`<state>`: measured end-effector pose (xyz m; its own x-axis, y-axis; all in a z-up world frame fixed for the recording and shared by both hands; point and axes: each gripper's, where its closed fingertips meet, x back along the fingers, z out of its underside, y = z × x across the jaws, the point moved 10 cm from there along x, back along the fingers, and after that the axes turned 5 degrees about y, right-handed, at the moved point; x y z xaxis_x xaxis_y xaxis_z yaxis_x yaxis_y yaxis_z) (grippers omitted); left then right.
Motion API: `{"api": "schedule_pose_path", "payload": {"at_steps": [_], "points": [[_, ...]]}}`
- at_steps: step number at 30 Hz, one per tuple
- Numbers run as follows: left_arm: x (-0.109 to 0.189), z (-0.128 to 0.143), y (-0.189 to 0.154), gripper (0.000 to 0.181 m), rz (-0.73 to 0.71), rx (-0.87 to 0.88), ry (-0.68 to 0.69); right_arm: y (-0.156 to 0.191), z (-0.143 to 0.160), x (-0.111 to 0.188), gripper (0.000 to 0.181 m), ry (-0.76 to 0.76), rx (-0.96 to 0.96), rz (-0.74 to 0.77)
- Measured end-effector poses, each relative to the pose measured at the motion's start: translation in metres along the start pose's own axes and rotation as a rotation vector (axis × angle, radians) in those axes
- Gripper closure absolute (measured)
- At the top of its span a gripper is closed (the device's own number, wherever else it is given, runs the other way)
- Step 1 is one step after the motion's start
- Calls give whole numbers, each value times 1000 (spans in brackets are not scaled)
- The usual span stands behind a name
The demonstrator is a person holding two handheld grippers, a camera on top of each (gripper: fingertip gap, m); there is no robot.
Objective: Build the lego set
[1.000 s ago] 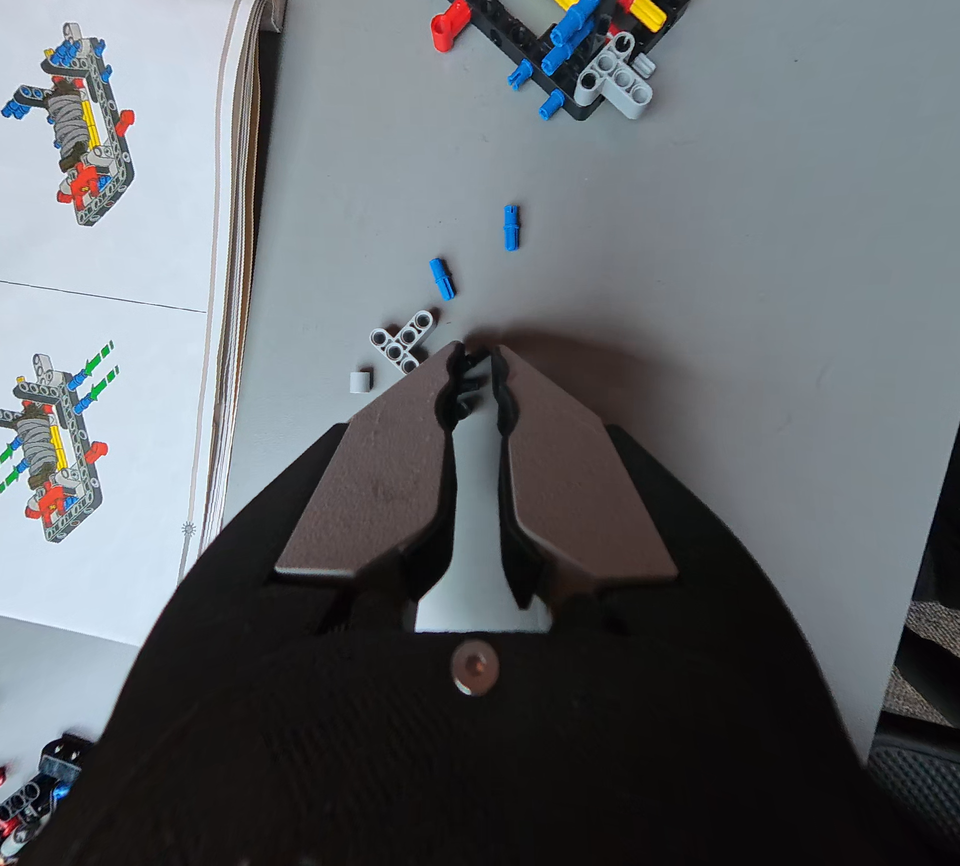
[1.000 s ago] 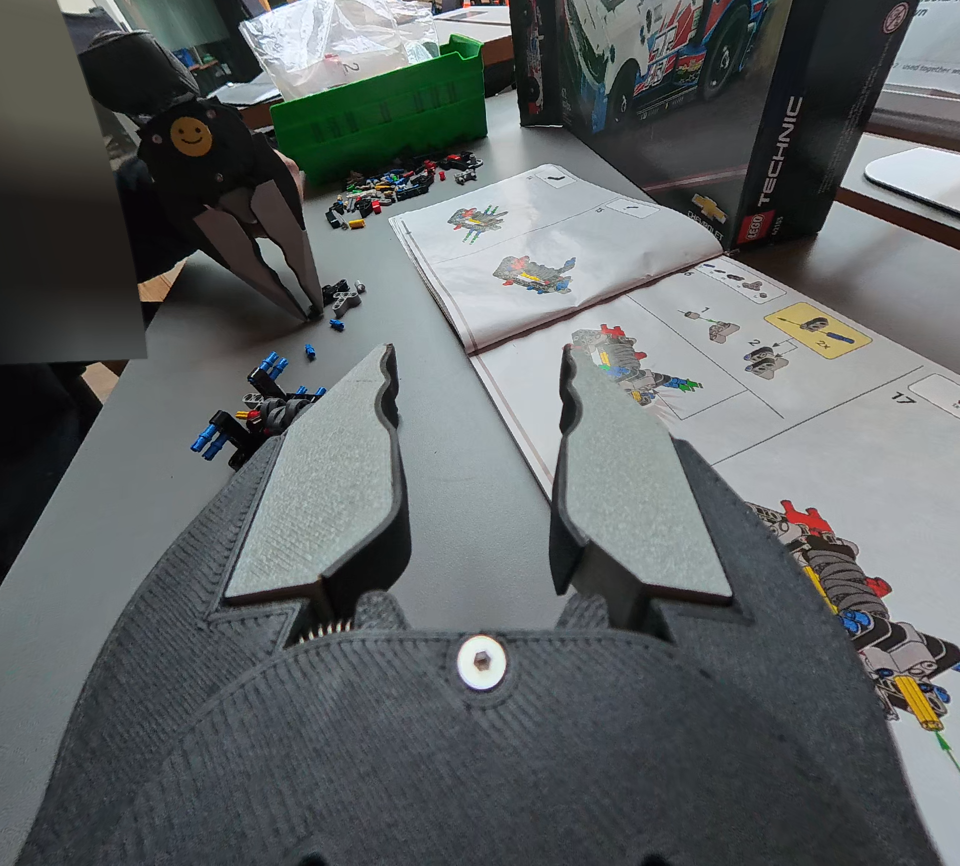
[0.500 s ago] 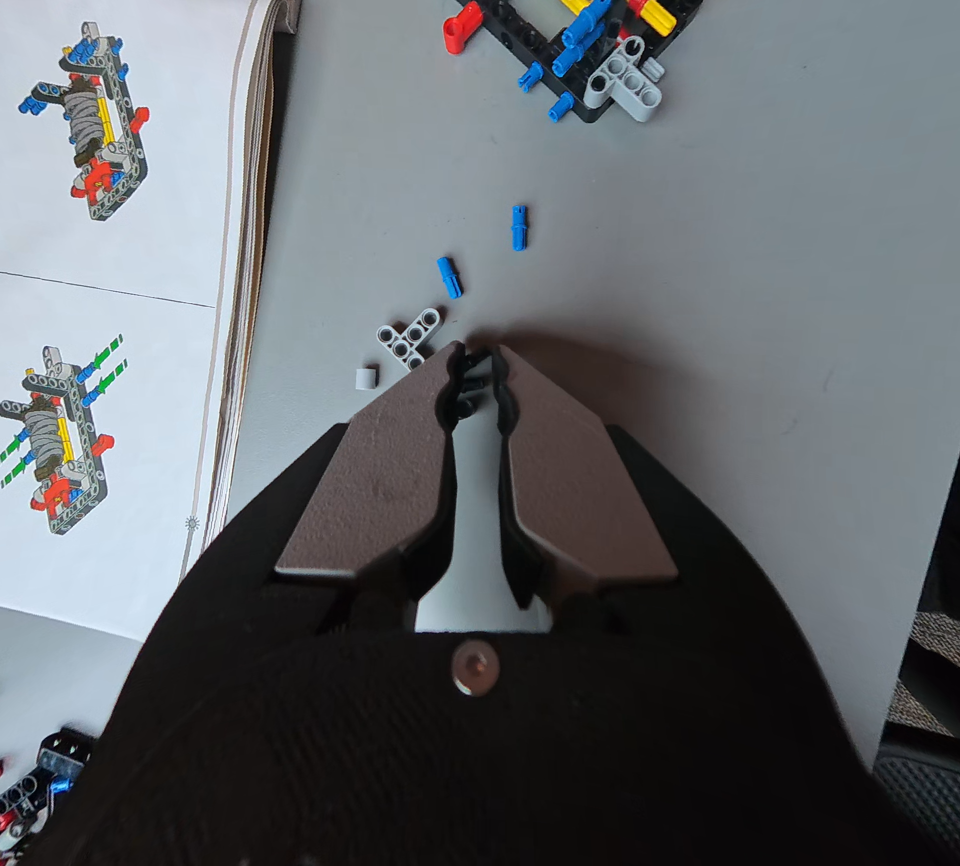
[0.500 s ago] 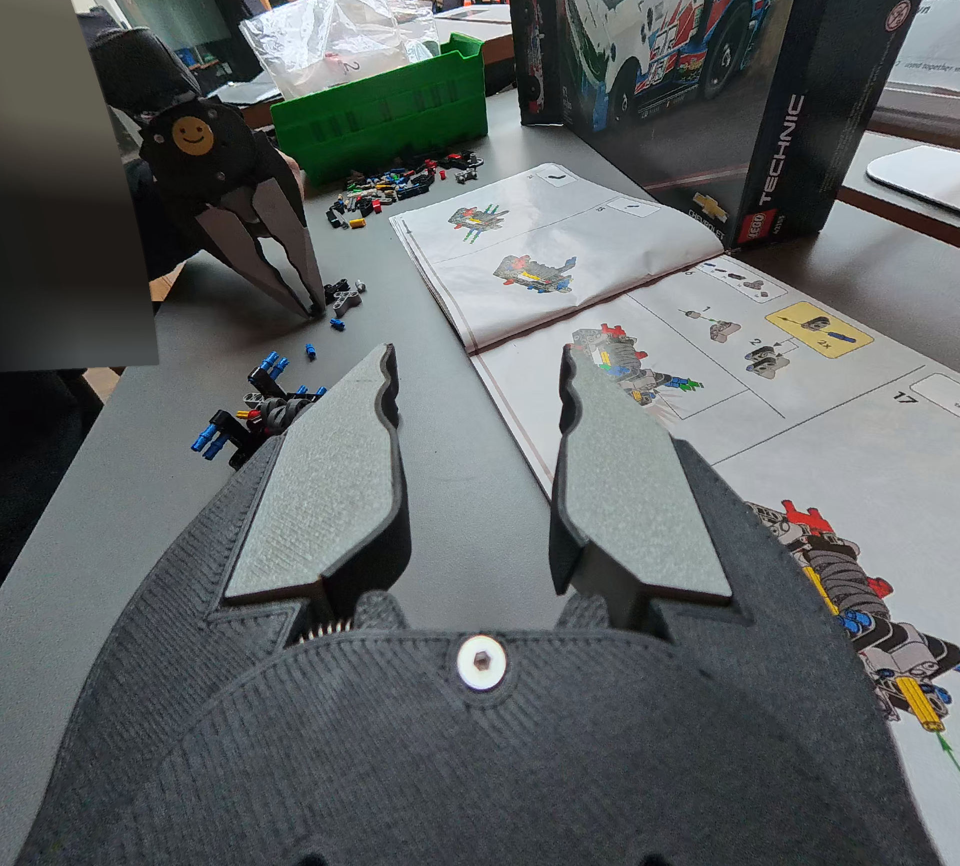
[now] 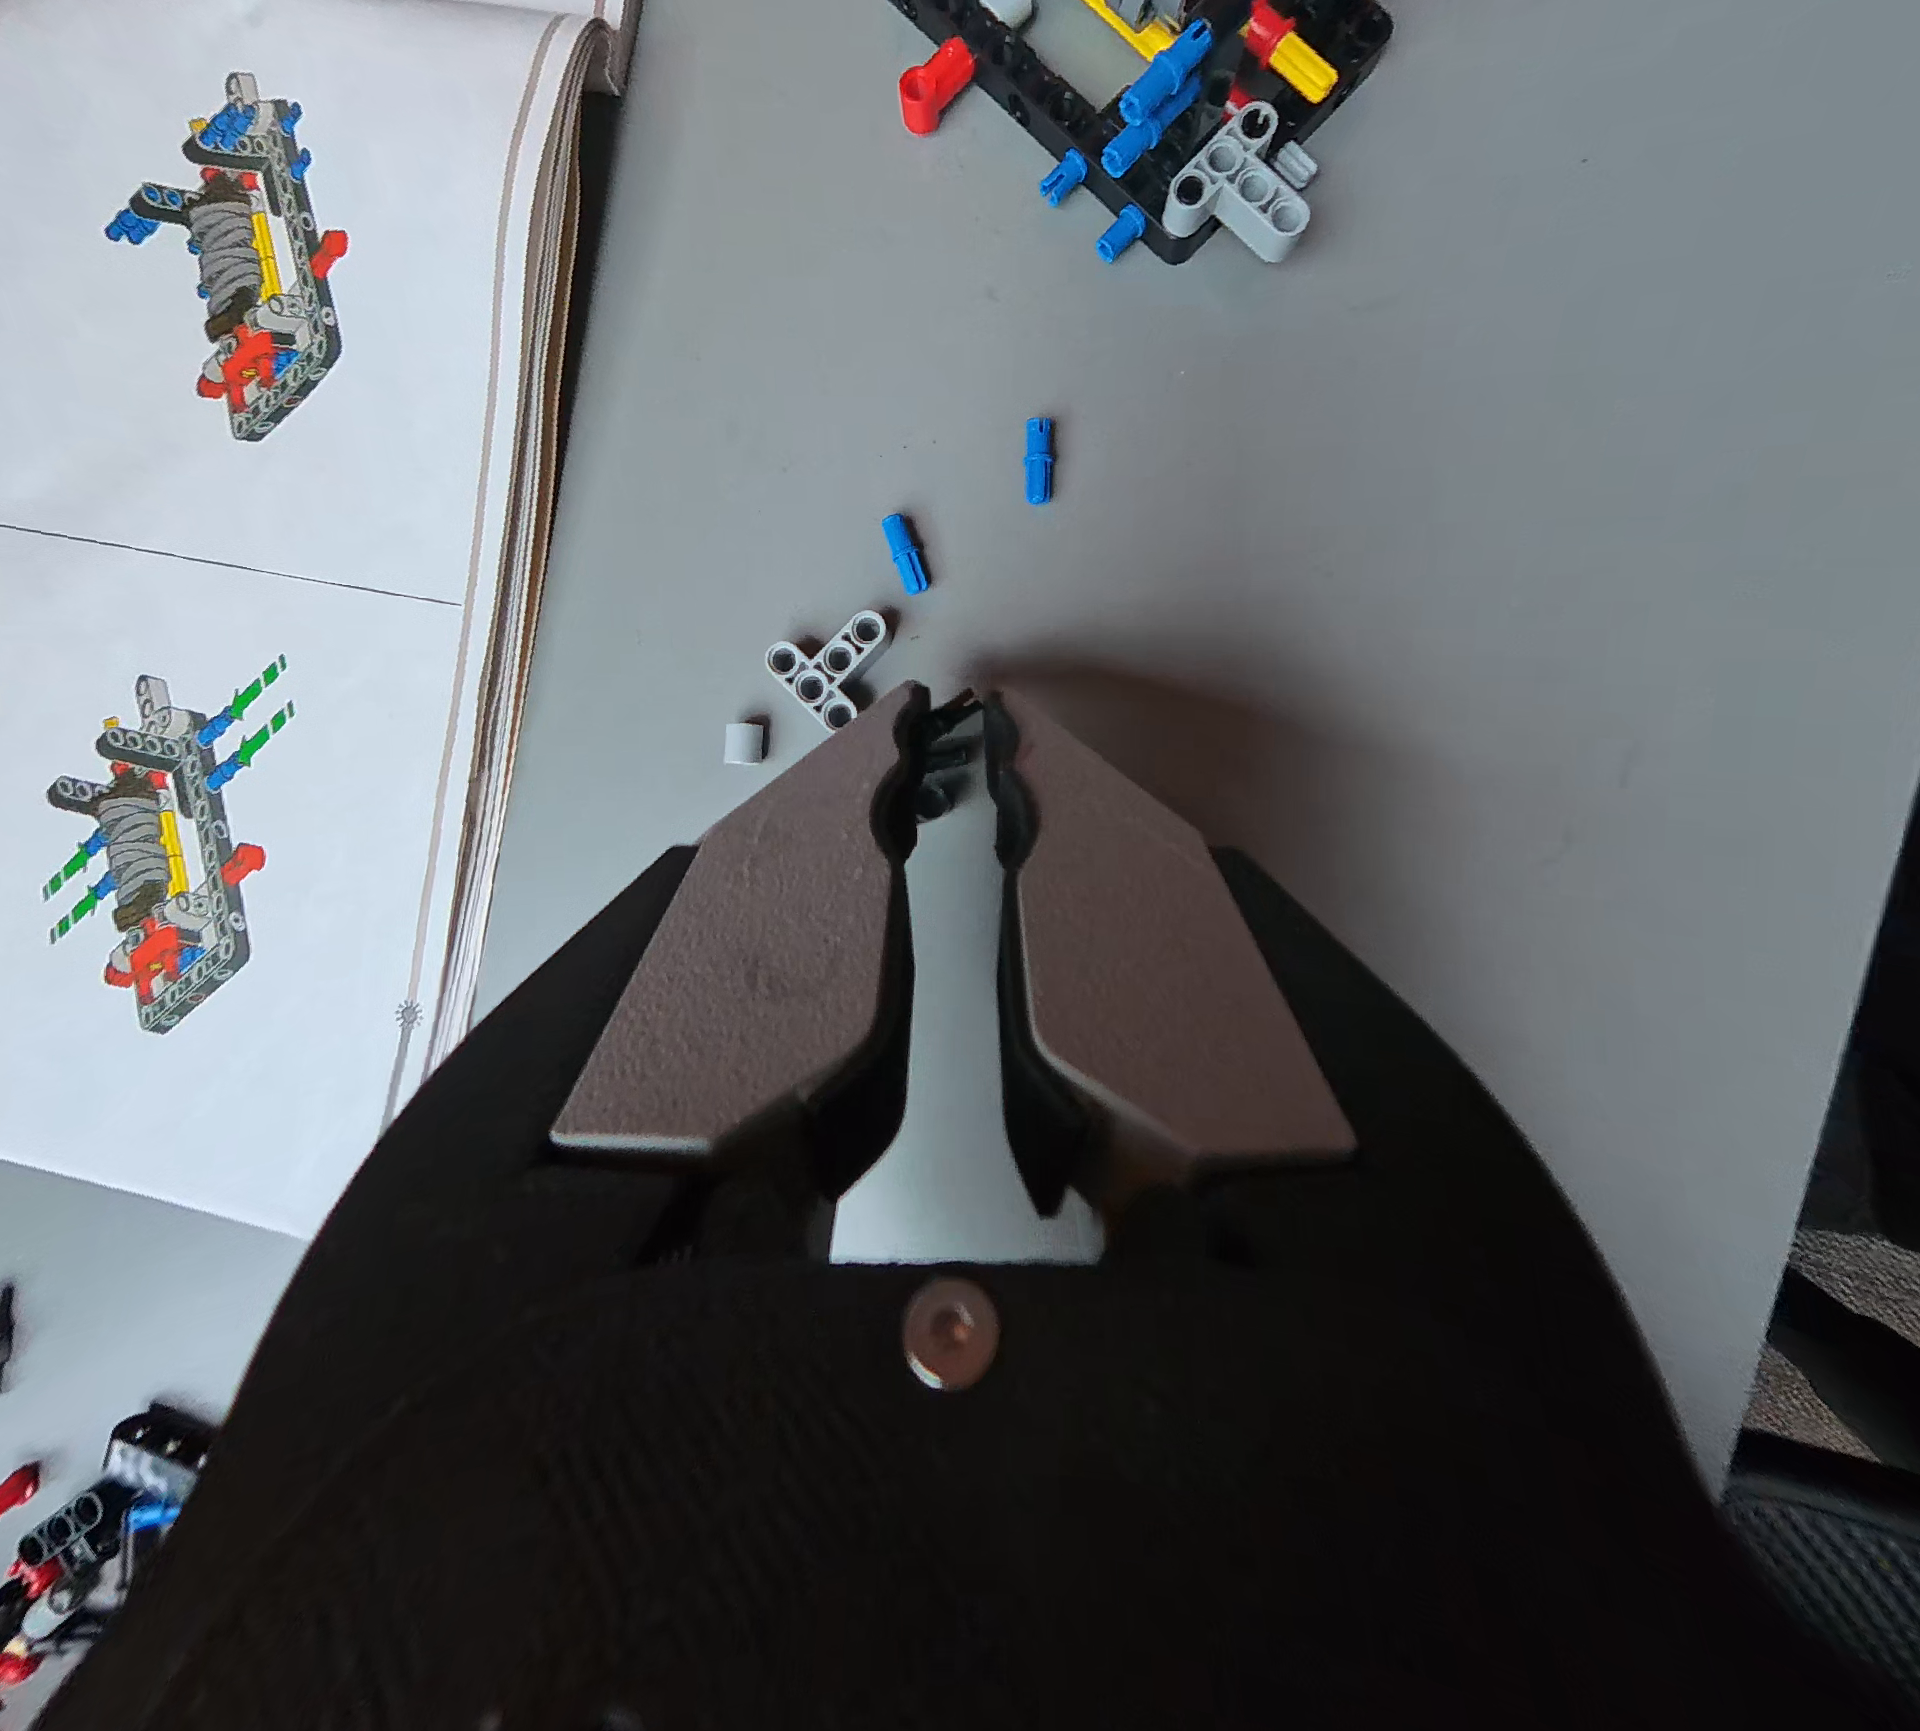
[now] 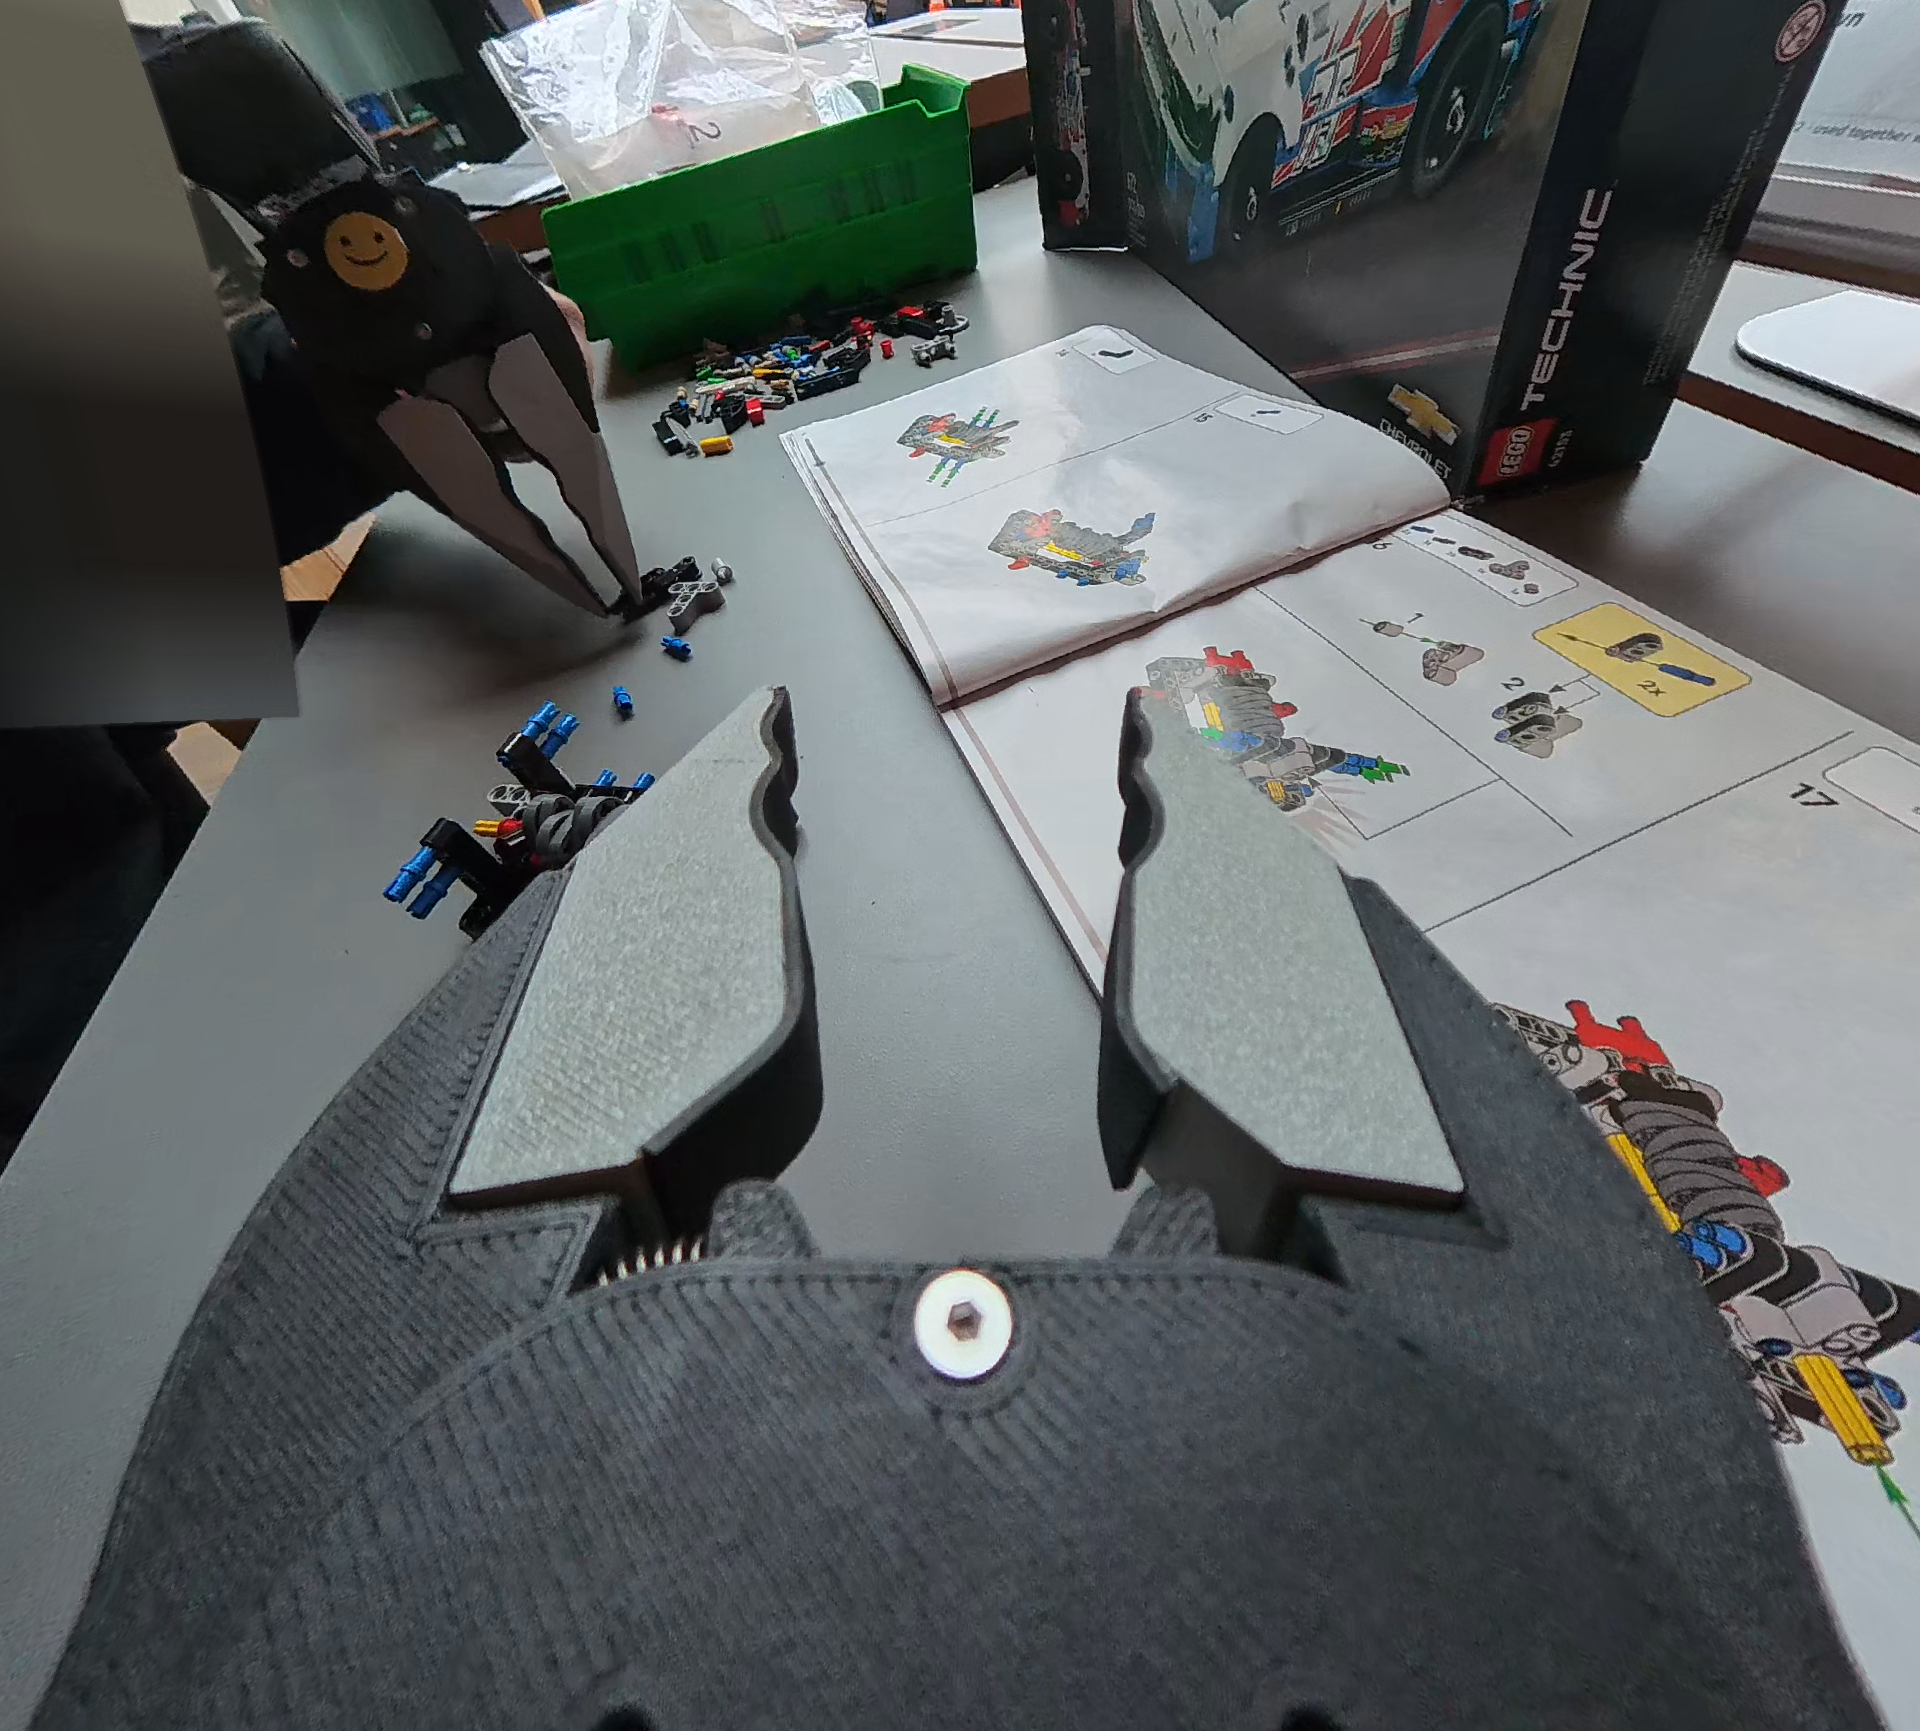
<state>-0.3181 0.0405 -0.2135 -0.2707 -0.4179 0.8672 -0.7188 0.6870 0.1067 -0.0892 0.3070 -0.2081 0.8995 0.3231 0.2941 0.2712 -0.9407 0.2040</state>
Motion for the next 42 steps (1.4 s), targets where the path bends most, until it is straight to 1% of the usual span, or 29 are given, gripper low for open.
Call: {"api": "schedule_pose_path", "payload": {"at_steps": [4,7,9,12,13,15,17,19,21,22,26,30,32,34,36,38,40,42], "points": [[14,5,2,173,-54,18,21,1,0,0,122,2,5,1],[38,19,10,173,-163,45,52,1,0,0,122,1,2,-3],[57,35,26,173,-241,86,88,1,0,-1,122,1,2,-5],[84,72,63,173,-385,201,192,2,0,-1,122,3,8,-5],[90,84,73,173,-403,240,211,3,0,-1,122,4,10,-4],[93,106,89,173,-374,329,241,3,0,-1,122,4,9,-3],[90,123,97,171,-344,387,272,2,0,-1,122,-1,3,-6],[84,133,101,170,-322,419,287,2,0,0,122,-3,0,-7],[79,136,100,166,-285,442,282,2,0,-1,122,-3,0,-7],[78,138,100,167,-285,443,284,2,0,-1,122,-2,1,-7],[81,133,99,167,-286,437,254,2,0,0,122,-3,2,-7],[87,114,94,167,-286,397,199,1,0,0,122,-7,-3,-9],[87,95,89,167,-274,359,142,2,0,0,122,-7,-1,-8],[82,71,83,167,-234,312,54,2,0,0,122,-4,1,-8],[73,45,77,172,-198,286,-67,2,0,0,122,-4,2,-7],[58,23,70,173,-115,275,-171,2,0,0,122,-5,3,-7],[43,9,67,174,-74,261,-233,2,0,0,122,-8,4,-7],[31,0,66,174,-52,245,-251,2,0,0,122,-8,3,-11]]}}
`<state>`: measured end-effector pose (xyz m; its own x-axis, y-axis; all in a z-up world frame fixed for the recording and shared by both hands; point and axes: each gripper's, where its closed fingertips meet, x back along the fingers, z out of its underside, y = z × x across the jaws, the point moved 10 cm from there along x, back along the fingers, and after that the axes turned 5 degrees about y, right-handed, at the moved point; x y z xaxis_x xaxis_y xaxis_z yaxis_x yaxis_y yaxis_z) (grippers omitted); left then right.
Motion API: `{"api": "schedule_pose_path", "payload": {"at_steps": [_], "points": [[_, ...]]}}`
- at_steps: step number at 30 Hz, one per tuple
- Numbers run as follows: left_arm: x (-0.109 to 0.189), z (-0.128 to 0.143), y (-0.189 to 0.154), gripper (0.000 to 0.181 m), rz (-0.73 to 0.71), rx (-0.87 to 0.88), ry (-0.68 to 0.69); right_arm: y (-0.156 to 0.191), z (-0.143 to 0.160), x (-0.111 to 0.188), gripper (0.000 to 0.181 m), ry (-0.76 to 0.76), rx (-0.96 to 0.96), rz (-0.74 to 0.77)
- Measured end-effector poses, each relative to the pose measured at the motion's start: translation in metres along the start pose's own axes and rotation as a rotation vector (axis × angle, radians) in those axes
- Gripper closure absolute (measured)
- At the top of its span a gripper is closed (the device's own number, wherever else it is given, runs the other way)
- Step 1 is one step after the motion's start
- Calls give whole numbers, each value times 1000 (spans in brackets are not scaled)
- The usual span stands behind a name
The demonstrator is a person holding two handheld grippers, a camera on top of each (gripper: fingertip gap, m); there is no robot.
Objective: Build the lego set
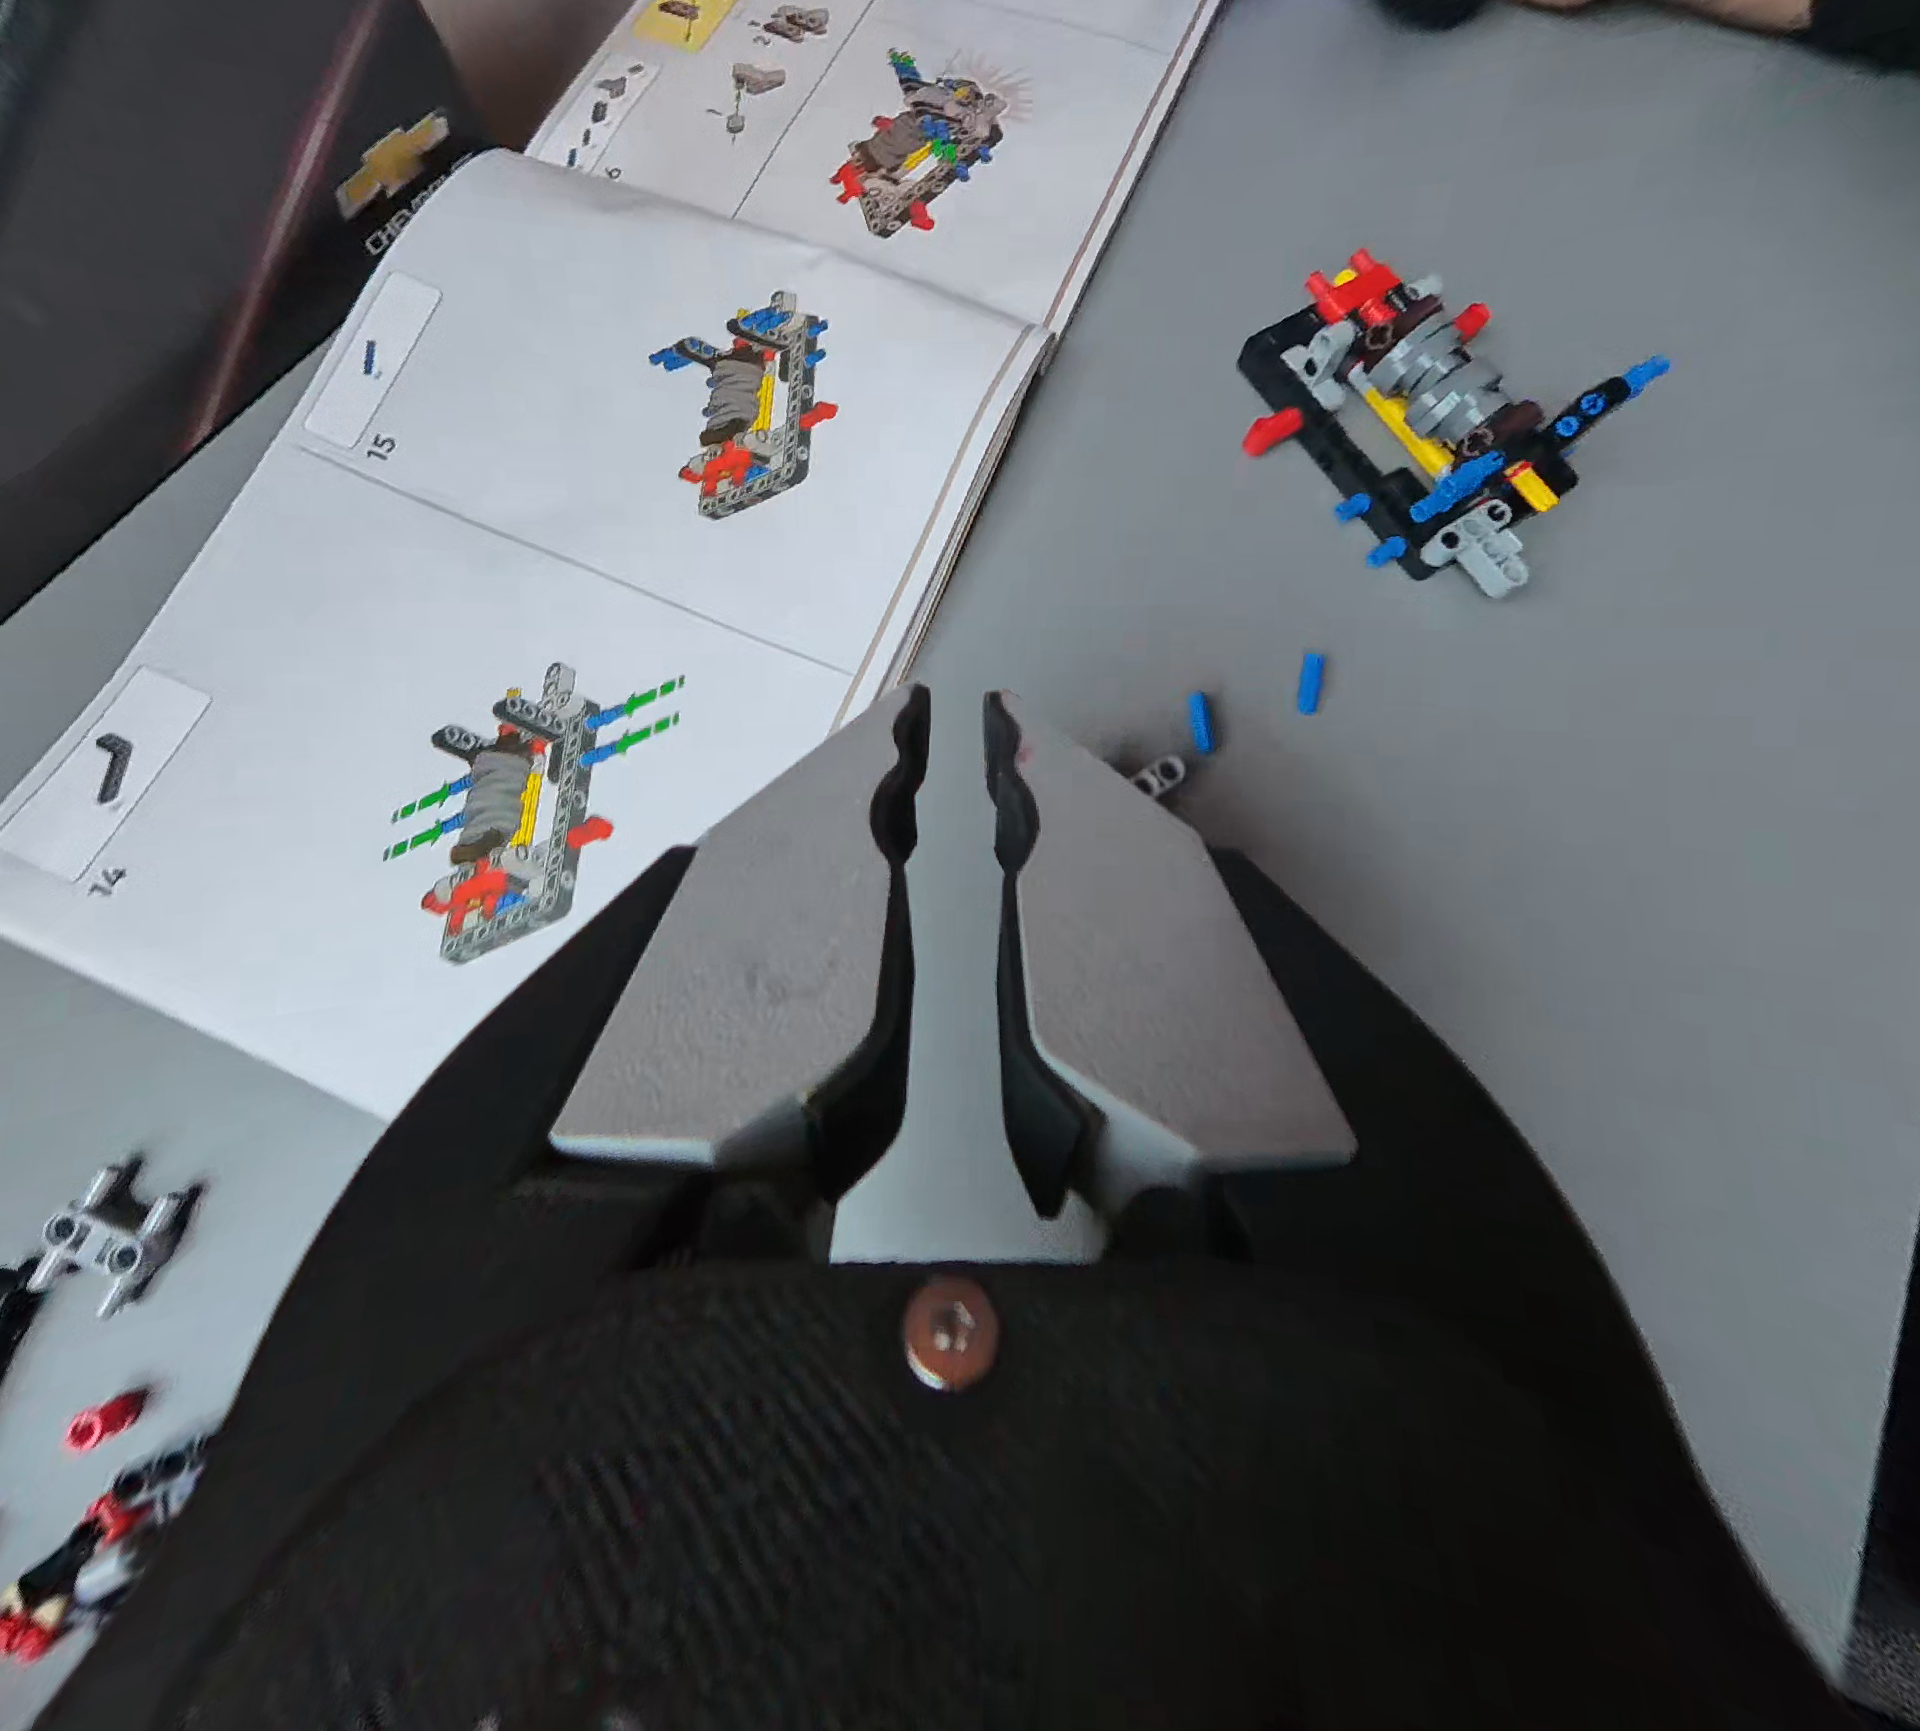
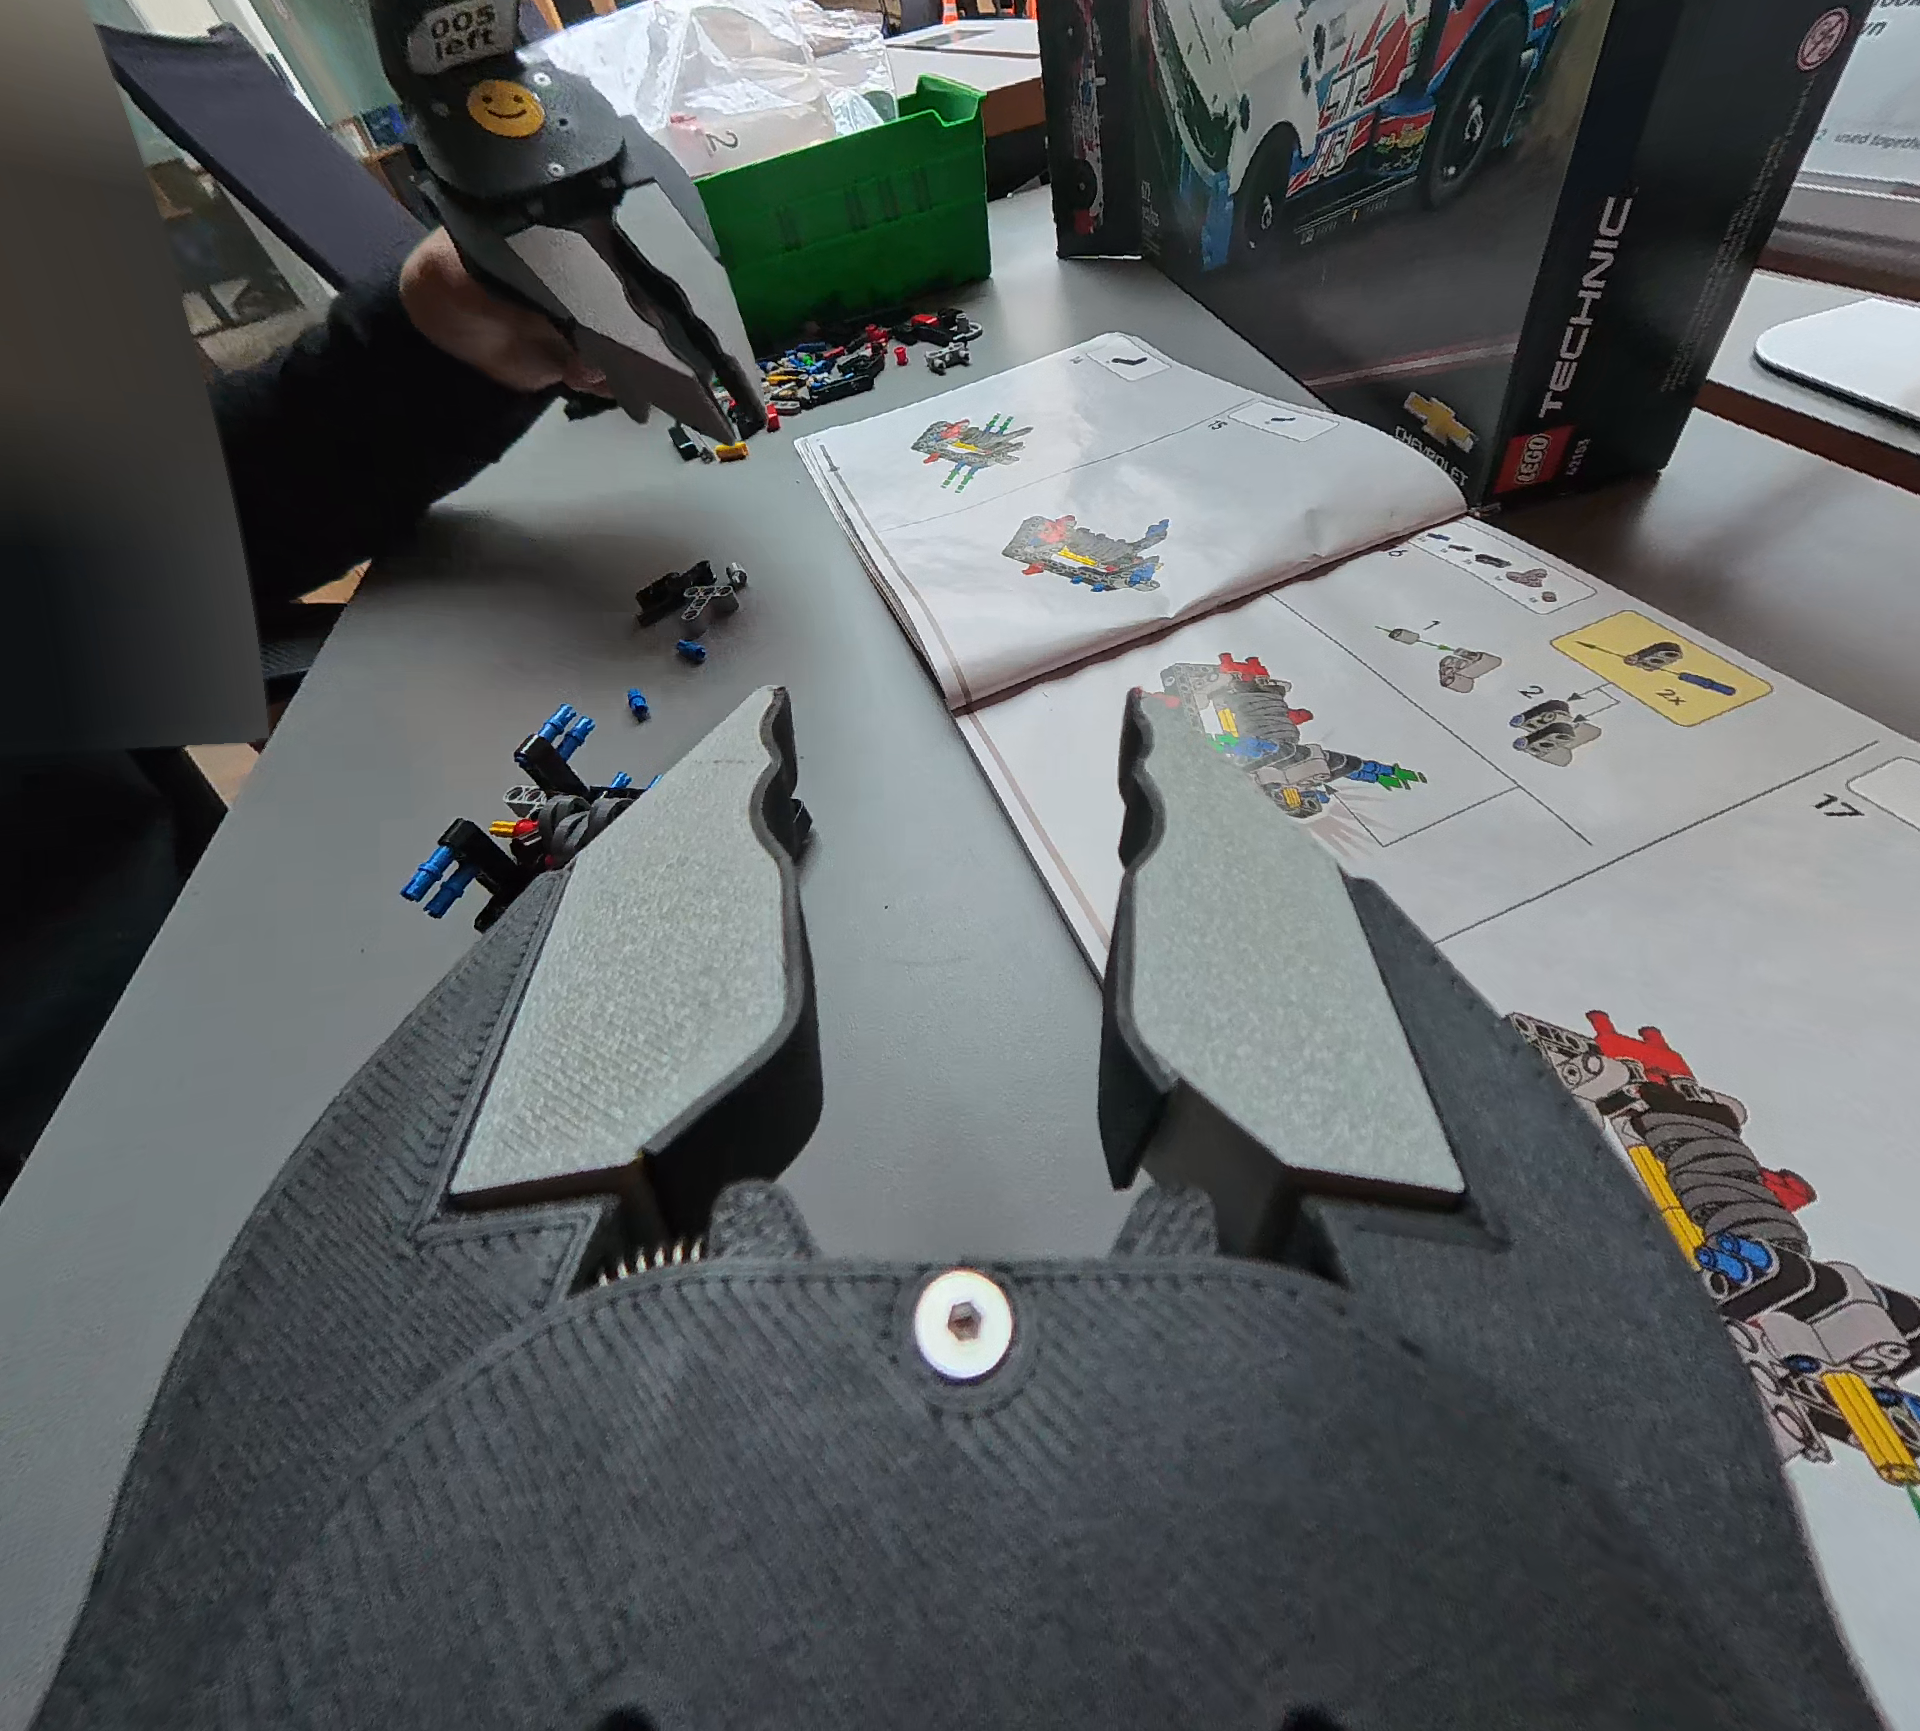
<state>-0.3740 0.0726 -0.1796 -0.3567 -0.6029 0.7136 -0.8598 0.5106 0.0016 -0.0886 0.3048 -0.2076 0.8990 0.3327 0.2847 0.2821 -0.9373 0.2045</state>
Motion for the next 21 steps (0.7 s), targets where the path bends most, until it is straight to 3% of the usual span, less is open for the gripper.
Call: {"api": "schedule_pose_path", "payload": {"at_steps": [8,12,21], "points": [[-19,-4,-5,178,-15,-37,-128,0,0,-1,122,6,-5,-18],[-19,3,3,177,4,33,-180,1,0,-3,122,22,1,-16],[-18,7,6,178,-40,50,-150,-2,0,-1,122,6,-24,-32]]}}
